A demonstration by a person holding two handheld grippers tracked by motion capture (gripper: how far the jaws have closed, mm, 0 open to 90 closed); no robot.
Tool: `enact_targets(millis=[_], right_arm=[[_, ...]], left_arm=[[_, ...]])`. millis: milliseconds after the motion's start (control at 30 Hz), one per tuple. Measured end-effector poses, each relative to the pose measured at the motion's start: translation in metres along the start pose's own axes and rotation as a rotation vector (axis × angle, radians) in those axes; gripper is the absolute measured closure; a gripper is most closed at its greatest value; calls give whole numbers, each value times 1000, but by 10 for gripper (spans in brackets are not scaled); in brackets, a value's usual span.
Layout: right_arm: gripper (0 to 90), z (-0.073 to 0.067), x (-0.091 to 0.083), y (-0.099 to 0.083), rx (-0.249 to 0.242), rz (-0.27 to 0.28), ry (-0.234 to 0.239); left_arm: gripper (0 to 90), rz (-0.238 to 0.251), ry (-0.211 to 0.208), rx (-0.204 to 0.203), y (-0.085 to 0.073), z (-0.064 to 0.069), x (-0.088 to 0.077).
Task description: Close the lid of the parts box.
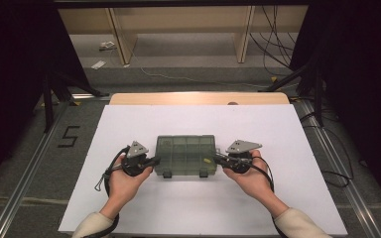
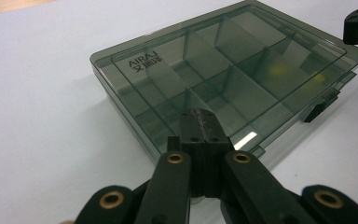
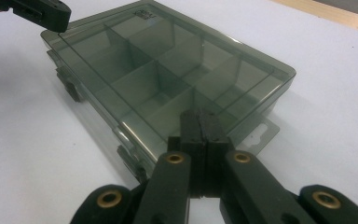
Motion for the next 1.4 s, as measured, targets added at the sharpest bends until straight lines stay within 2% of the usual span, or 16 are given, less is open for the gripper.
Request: enact_targets(millis=[400,633,667,767,867,933,1133,1300,1400], right_arm=[[900,-1,5,-7,-10,-17,0],[900,1,3,-8,-18,-10,-1],[874,2,2,-8,-20,1,-4],[806,8,-5,-7,-28,35,-4],[755,15,-15,-8,-27,69,-17],[700,19,-22,-10,-36,84,-14],[571,28,-47,-21,-36,137,-3],[495,34,-64,-34,-24,161,4],[458,38,-72,-39,-16,170,-8]], left_arm=[[900,-17,-9,10,-6,3,6],[897,3,-13,18,-7,3,6],[886,12,-14,21,-8,3,6],[805,46,-29,39,-6,3,-1],[693,86,-23,44,-4,1,-10],[569,101,-22,45,-5,0,-14],[303,156,-8,30,-11,-6,-32],[204,204,22,31,-17,-15,-47],[153,204,43,33,-21,-21,-52]])
Point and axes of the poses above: each handheld gripper's, and its own axes: x roughly forward along the jaws, y roughly out of its top, z roughly to its right, the point moved 5 cm from there along x, roughly forward along the jaws, and after that the axes turned 3 degrees about -z, right-handed, at the moved point
